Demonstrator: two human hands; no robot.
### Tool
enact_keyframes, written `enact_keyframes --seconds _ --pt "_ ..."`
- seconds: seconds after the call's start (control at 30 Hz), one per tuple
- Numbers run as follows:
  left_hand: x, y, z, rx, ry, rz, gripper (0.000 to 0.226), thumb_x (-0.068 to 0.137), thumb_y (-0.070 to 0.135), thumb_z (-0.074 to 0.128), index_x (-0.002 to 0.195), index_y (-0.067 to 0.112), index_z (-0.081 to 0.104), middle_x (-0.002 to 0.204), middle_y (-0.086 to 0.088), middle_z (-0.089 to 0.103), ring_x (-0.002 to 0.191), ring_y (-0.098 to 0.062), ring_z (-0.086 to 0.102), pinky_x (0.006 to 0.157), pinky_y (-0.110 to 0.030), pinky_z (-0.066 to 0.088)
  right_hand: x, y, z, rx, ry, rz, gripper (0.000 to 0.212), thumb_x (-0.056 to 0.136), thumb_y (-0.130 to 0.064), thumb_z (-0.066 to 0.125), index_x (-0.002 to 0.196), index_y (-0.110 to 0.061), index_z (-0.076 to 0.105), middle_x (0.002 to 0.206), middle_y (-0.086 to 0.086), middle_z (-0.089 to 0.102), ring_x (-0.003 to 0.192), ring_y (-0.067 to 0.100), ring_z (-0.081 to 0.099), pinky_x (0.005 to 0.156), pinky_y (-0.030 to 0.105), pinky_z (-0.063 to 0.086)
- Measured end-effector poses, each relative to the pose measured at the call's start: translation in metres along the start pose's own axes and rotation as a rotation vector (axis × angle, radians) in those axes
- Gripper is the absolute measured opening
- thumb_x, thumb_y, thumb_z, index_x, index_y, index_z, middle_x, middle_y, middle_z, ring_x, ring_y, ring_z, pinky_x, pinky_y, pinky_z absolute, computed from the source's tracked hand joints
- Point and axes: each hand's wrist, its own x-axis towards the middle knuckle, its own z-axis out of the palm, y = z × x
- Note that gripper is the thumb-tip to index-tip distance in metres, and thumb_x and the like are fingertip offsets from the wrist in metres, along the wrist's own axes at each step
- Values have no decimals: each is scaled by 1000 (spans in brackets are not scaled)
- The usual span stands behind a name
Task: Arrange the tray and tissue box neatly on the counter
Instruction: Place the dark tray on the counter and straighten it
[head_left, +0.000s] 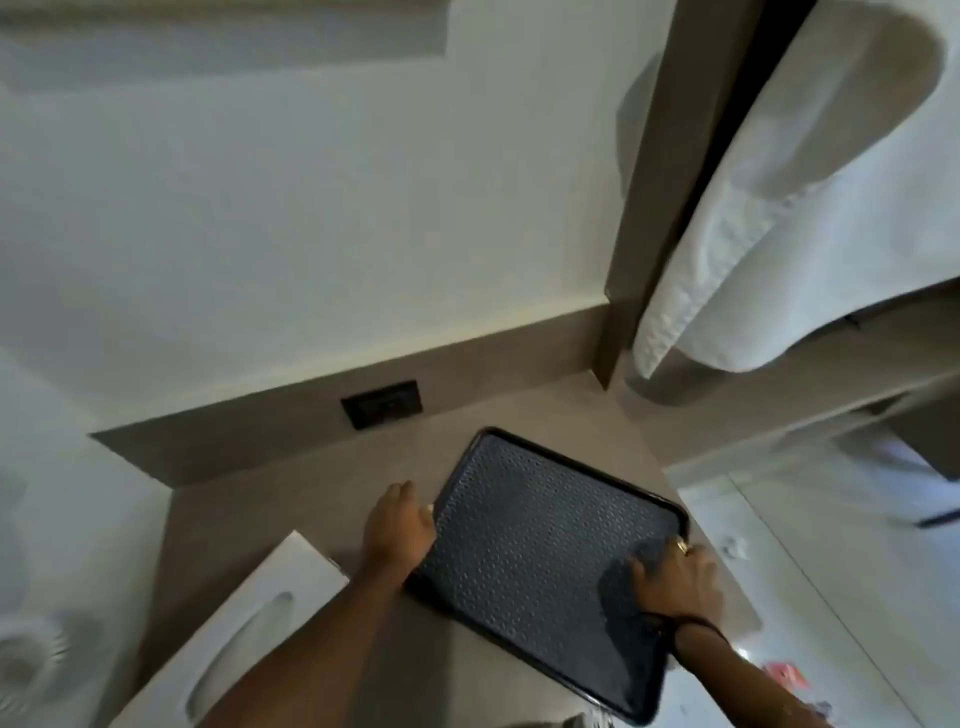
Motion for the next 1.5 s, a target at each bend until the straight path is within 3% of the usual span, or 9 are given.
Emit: enact_keyframes --seconds 0.2,0.37,0.5,0.77,0.97,1.07,1.17,1.3,1.5 --pt "10 17 27 -33 -84 -67 36 96 17 49 128 0 55 138 -23 50 125 -39 50 105 -43 40 8 28 22 322 -137 215 37 92 -36 62 99 -4 45 114 27 61 103 42 61 82 43 48" --pt "11 25 27 -222 11 -224 12 90 7 55 86 -1 63 94 -18 66 81 -33 62 70 -37 46 46 22 9 317 -155 189 27 82 -23 70 92 -4 55 93 19 68 73 27 56 67 31 42" --pt "-13 15 31 -375 47 -345 36 88 5 57 56 9 40 58 -3 46 52 -14 41 51 -35 29 96 2 -19 217 -179 19 17 81 -18 70 84 -3 62 86 15 67 66 22 52 63 28 40" --pt "-72 -3 39 -435 55 -495 38 89 4 57 58 8 36 58 -10 43 61 -25 47 59 -35 31 124 -37 -17 56 -206 -220 24 80 -12 63 62 -14 48 83 19 67 73 31 60 61 29 37" --pt "-85 -6 42 -450 122 -517 36 90 5 57 61 9 37 60 -7 43 56 -21 43 56 -36 30 112 -36 -3 98 -166 -258 11 87 -10 58 87 -4 67 99 21 70 84 36 63 64 28 38" --pt "-92 4 40 -376 151 -493 23 91 20 60 77 3 54 78 -16 57 71 -32 58 63 -40 46 106 -30 -4 145 -151 -294 24 94 -17 56 110 -3 67 114 24 65 102 38 61 81 36 49" --pt "-107 16 44 -193 193 -388 46 89 39 62 114 0 57 111 -21 57 99 -39 60 82 -45 53 80 -16 -4 58 15 -427 47 96 -37 50 131 -5 58 128 23 57 113 40 54 92 47 49" --pt "-140 28 68 -62 181 -68 71 92 51 45 146 5 40 157 -22 30 144 -38 31 119 -46 21 24 10 16 -122 139 -693 73 90 -60 34 144 -12 47 152 23 39 133 41 41 103 59 38" --pt "-184 24 110 58 46 247 81 88 53 48 151 5 32 163 -17 18 150 -31 20 121 -41 5 -25 62 67 -274 42 -932 82 89 -68 39 151 -14 37 161 17 23 147 36 23 111 64 25"
